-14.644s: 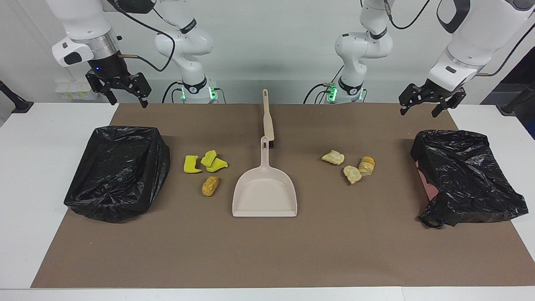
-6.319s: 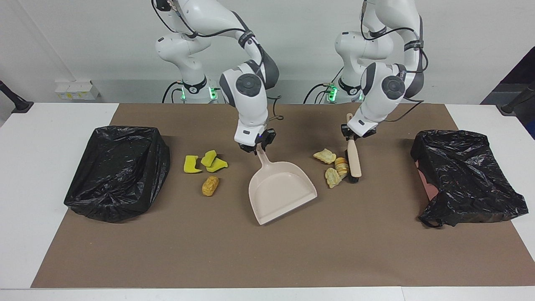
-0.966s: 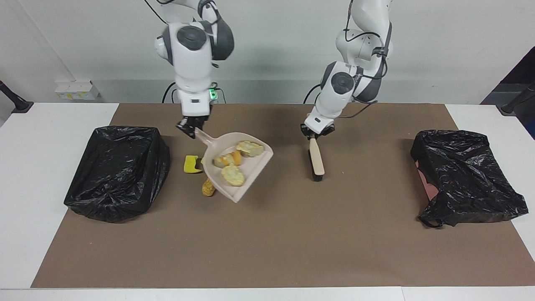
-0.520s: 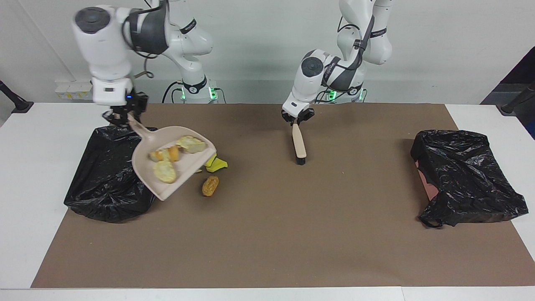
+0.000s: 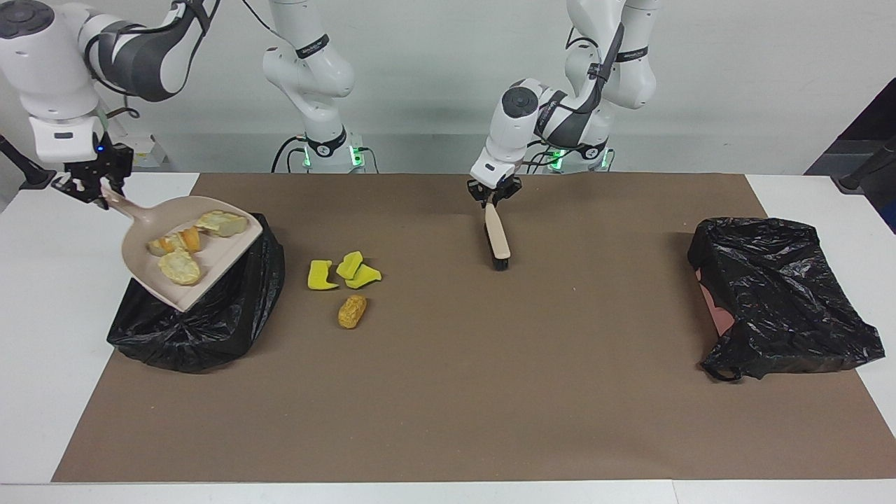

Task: Sweep and dump trash in bin

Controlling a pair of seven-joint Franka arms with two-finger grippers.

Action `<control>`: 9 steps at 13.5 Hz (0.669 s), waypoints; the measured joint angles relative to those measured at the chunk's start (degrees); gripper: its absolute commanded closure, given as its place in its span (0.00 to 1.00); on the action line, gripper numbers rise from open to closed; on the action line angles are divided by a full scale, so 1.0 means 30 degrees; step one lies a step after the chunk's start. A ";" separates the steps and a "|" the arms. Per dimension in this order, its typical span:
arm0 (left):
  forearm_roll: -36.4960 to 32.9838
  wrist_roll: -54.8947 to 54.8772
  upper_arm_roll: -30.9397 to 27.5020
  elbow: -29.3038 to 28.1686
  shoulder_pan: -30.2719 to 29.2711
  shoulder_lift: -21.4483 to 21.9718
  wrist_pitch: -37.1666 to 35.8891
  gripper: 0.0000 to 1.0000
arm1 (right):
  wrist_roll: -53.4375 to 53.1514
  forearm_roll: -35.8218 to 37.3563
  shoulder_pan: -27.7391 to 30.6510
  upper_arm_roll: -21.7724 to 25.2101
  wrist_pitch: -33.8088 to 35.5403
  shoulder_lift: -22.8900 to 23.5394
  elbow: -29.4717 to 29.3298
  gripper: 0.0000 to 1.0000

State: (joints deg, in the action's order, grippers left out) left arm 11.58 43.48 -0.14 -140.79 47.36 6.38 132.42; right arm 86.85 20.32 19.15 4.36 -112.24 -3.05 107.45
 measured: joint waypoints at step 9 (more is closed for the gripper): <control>-0.0491 -0.2495 -0.0457 0.1716 -0.3676 0.0060 -0.0950 0.00 | 0.3849 0.8247 -0.2129 -0.0385 -0.1640 0.1414 0.0139 1.00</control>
State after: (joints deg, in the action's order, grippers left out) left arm 10.11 35.99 -1.51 -135.64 36.33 6.56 129.56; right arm 98.40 45.07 12.77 3.21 -117.16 1.19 107.87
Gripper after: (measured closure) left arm 0.000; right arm 0.683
